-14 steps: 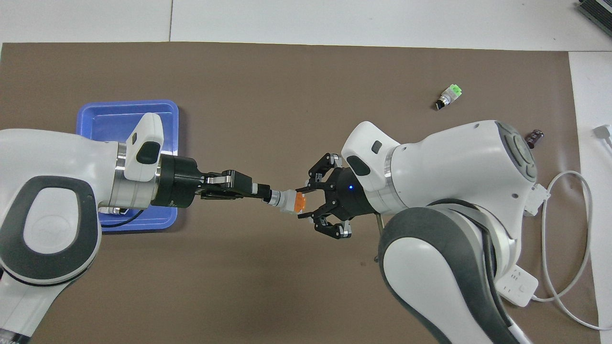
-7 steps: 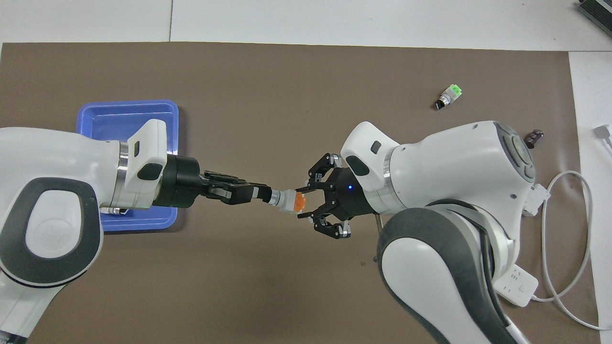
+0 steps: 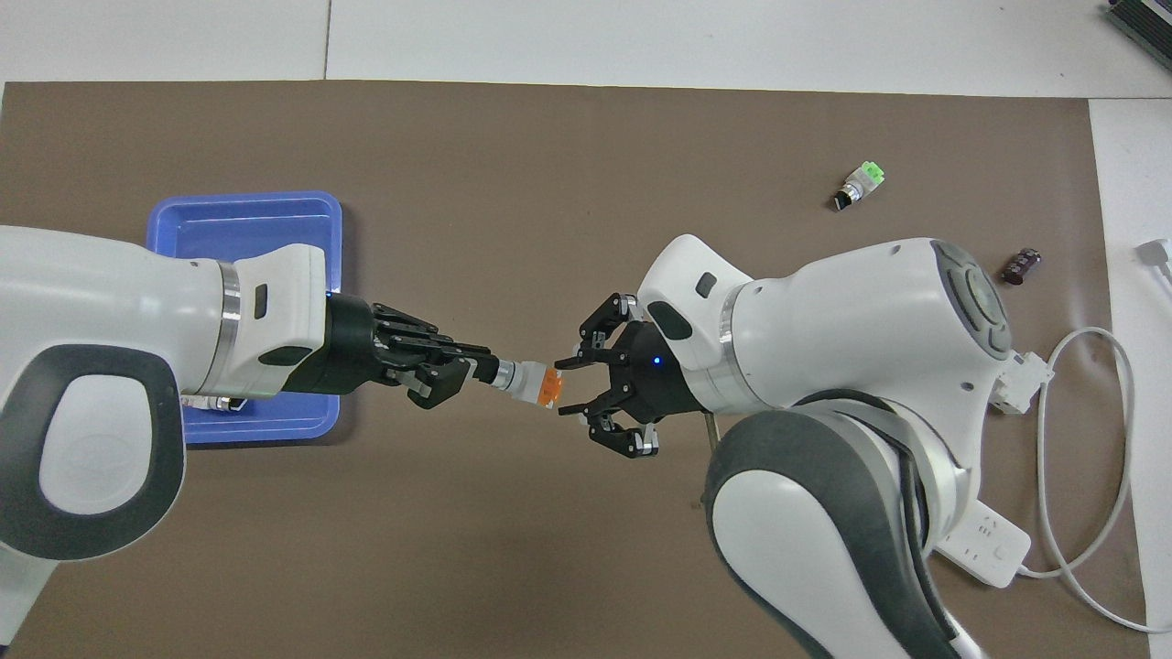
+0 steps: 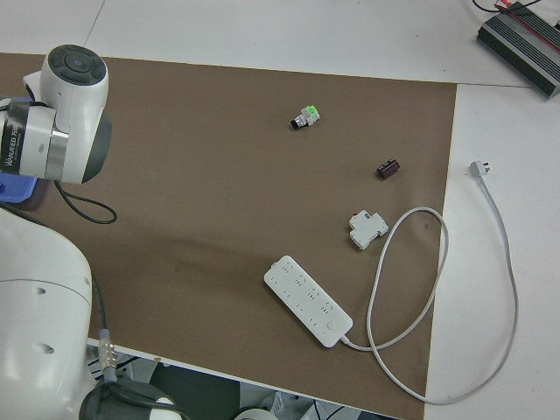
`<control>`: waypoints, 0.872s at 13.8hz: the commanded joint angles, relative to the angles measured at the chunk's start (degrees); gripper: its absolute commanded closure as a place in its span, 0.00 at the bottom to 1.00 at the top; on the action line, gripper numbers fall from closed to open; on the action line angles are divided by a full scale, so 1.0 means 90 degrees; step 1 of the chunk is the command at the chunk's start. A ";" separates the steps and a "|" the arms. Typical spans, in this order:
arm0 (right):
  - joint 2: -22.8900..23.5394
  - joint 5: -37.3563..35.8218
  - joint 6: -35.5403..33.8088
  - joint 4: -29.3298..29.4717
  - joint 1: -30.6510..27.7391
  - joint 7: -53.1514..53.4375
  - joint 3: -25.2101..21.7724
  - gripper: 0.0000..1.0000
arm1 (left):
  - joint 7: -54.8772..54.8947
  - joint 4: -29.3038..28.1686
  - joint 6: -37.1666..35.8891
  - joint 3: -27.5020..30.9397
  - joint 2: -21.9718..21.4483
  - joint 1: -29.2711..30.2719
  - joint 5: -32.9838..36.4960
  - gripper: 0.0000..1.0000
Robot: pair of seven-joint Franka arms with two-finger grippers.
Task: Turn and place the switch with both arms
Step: 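Open the right gripper and pull the switch away with the left gripper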
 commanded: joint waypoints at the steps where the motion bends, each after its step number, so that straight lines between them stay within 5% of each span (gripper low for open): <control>1: -0.0247 -0.0153 -0.0209 -0.0072 -0.0069 0.0175 -0.0003 1.00 | 0.0200 -0.0010 0.0187 0.0086 0.0034 0.0027 0.0282 1.00; 6: -0.0247 -0.0172 -0.0180 -0.0072 -0.0069 0.0175 -0.0003 1.00 | 0.0006 0.0058 0.0235 0.0115 0.0034 0.0046 0.0282 1.00; 7: -0.0247 -0.0250 -0.0160 -0.0062 -0.0069 0.0175 -0.0003 0.01 | -0.0227 0.0126 0.0245 0.0125 0.0073 0.0124 0.0389 1.00; 12: -0.0199 -0.1108 -0.0102 0.0103 -0.0107 0.0458 -0.0013 0.00 | -0.1224 0.0430 0.0284 0.0115 0.0249 0.0885 0.2134 1.00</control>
